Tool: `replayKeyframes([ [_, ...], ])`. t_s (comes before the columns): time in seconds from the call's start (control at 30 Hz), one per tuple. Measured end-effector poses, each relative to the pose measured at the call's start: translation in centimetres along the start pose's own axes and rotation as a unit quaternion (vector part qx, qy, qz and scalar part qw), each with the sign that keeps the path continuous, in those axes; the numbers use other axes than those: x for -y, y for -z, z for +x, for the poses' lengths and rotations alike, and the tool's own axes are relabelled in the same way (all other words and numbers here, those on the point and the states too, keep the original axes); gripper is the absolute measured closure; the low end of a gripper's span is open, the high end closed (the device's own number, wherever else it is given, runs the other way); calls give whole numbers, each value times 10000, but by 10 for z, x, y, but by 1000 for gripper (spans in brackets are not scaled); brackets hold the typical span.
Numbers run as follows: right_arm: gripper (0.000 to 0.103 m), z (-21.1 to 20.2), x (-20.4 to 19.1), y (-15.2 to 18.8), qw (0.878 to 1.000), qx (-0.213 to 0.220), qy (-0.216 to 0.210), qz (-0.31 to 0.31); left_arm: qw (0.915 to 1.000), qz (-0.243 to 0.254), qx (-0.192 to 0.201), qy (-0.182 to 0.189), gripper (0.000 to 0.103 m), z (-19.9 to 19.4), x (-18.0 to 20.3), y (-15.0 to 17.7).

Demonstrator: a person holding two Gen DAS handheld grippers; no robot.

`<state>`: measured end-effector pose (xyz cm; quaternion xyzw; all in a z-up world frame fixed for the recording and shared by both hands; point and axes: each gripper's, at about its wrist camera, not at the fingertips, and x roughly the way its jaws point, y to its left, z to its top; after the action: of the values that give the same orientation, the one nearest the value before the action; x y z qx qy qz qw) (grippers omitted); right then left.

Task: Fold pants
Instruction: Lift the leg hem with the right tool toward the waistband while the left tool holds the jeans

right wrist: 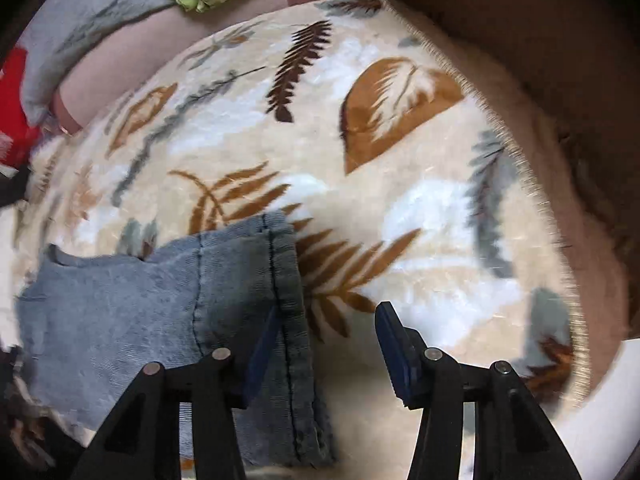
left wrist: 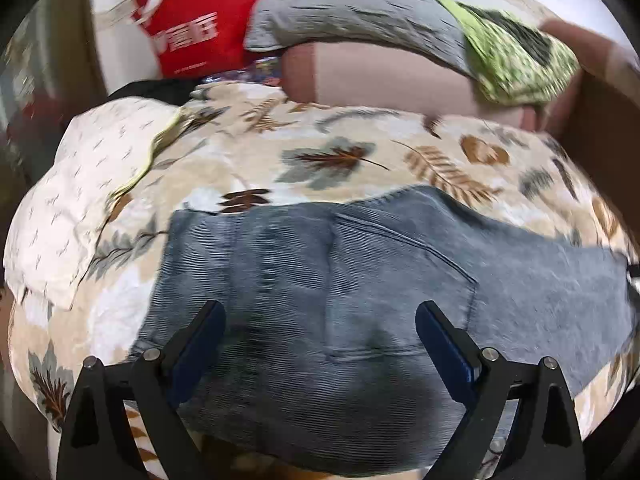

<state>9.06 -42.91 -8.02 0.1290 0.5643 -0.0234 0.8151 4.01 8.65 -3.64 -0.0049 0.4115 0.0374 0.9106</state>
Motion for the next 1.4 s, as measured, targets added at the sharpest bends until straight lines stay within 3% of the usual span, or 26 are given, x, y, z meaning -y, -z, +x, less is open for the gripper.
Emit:
replayKeyframes([
  [0.17, 81, 2, -18, -7, 9981, 56, -492, -360, 9983, 542, -230, 52, 7, 10, 37, 8],
  [0.3, 81, 1, -11, 1, 9981, -55, -415, -453, 9965, 758, -360, 47, 7, 16, 47, 17],
  [0.47, 73, -15, 6, 20, 9947, -164, -966, -322, 9964, 746, -396, 38, 7, 23, 47, 15],
  [0.63, 70, -24, -8, 49, 9954, -254, -592, -706, 9959, 782, -447, 41, 7, 33, 48, 12],
  [0.73, 99, -25, -22, 59, 9938, -366, -75, -1050, 9954, 829, -473, 37, 7, 37, 49, 12],
  [0.77, 100, -27, -24, 61, 9935, -360, -6, -1079, 9954, 824, -481, 43, 7, 37, 49, 11],
  [0.9, 100, -36, -17, 68, 9937, -294, 295, -1038, 9963, 690, -519, 37, 7, 27, 47, 6],
  [0.97, 98, -27, -3, 69, 9948, -445, 370, -842, 9969, 565, -494, 230, 7, 19, 48, 2],
  [1.0, 98, -30, 2, 67, 9970, -323, 296, -640, 9971, 509, -422, 384, 7, 12, 52, -1],
  [1.1, 95, -58, -9, 57, 9977, 289, -481, -381, 9964, 515, -298, 610, 7, 5, 72, -10],
  [1.17, 91, -63, -34, 46, 9897, 380, -1290, -482, 9955, 588, -284, 689, 7, 8, 87, -13],
  [1.23, 83, -51, -53, 38, 9862, 257, -1508, -640, 9933, 721, -385, 813, 7, 17, 108, -13],
  [1.27, 80, -39, -59, 38, 9884, 132, -1339, -705, 9922, 795, -476, 839, 7, 23, 115, -10],
  [1.37, 79, 17, -38, 52, 9941, -876, -361, -529, 9903, 1012, -756, 579, 7, 39, 124, 1],
  [1.4, 79, 11, -28, 58, 9942, -729, -634, -475, 9907, 947, -768, 607, 7, 40, 120, 4],
])
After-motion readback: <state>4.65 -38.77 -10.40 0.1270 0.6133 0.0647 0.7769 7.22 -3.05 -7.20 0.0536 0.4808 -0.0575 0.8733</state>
